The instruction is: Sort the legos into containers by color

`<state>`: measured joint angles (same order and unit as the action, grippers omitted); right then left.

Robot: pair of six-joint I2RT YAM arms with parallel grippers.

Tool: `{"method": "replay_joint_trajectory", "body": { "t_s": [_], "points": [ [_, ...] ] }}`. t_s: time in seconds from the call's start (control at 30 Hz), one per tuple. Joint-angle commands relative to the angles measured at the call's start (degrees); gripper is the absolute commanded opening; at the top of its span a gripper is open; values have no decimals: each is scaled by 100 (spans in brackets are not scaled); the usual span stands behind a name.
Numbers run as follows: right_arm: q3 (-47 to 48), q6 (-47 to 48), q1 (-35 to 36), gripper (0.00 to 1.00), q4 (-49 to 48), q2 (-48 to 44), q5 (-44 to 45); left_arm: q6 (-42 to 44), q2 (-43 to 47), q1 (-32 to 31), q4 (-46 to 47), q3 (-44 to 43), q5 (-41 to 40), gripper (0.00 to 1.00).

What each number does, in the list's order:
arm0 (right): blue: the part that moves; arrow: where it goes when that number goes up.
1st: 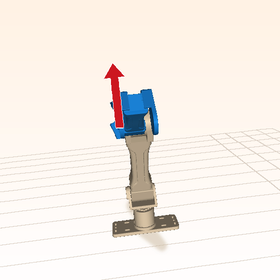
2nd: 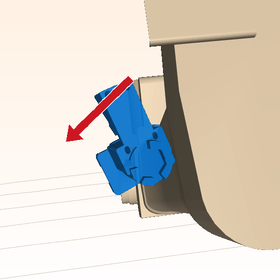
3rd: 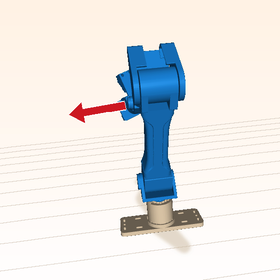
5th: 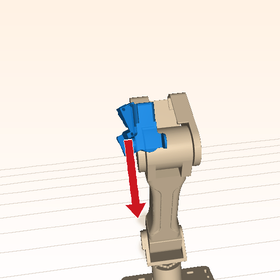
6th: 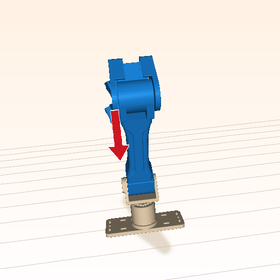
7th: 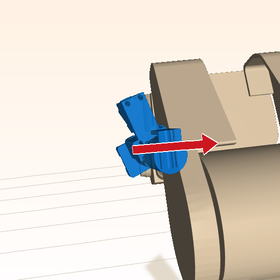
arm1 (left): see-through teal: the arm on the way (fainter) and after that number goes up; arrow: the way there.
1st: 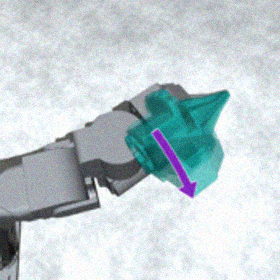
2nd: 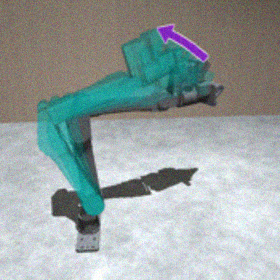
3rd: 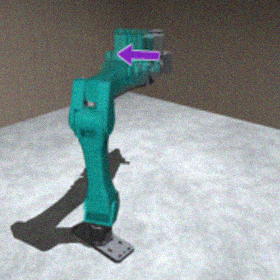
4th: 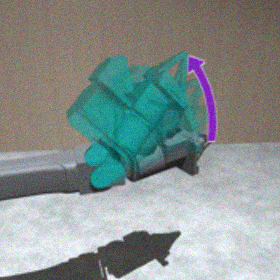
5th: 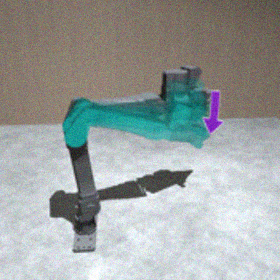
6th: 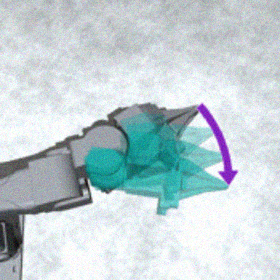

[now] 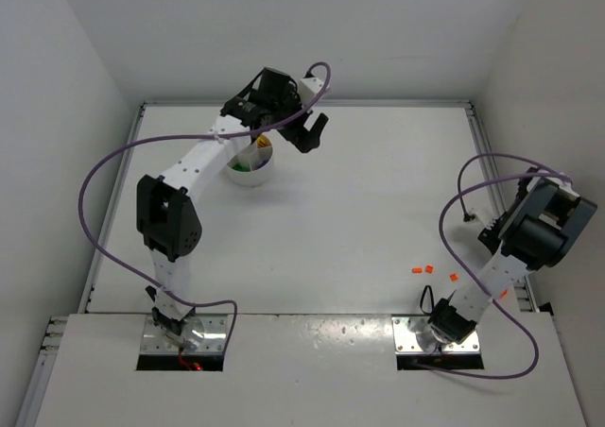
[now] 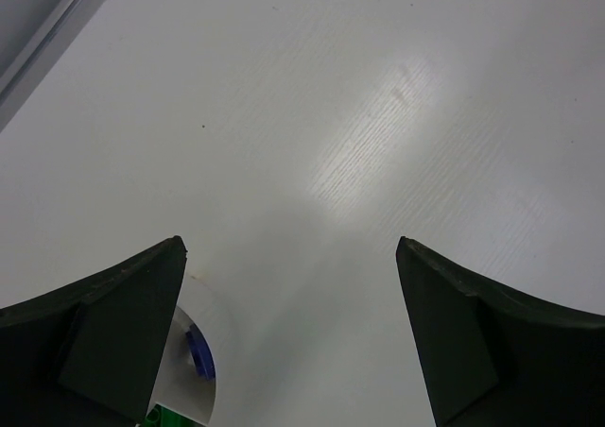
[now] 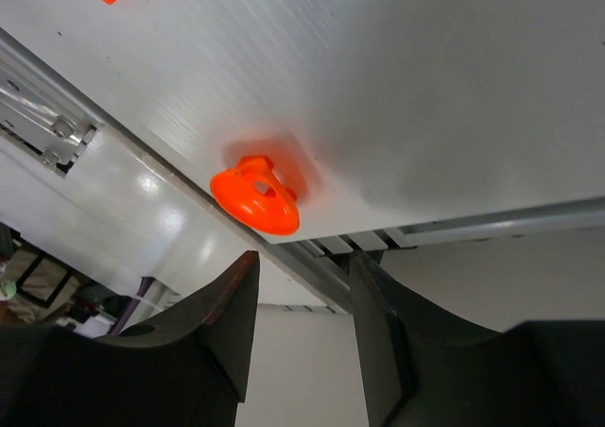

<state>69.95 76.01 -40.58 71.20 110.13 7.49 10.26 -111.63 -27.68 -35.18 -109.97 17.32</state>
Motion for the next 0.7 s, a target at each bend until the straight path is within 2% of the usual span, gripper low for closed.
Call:
{"method": "replay_joint_trajectory", "body": {
  "t_s": [0.0, 0.37, 0.67],
  "points": [
    [-43, 265, 76, 44, 228, 149, 42, 46, 230, -158, 2, 2, -124, 100],
    [-201, 423, 129, 44, 122, 378, 209, 213, 230, -405, -50, 2, -431, 100],
    [-535, 424, 182, 38, -106, 492, 262, 213, 230, -510, -50, 55, -607, 100]
  ]
}}
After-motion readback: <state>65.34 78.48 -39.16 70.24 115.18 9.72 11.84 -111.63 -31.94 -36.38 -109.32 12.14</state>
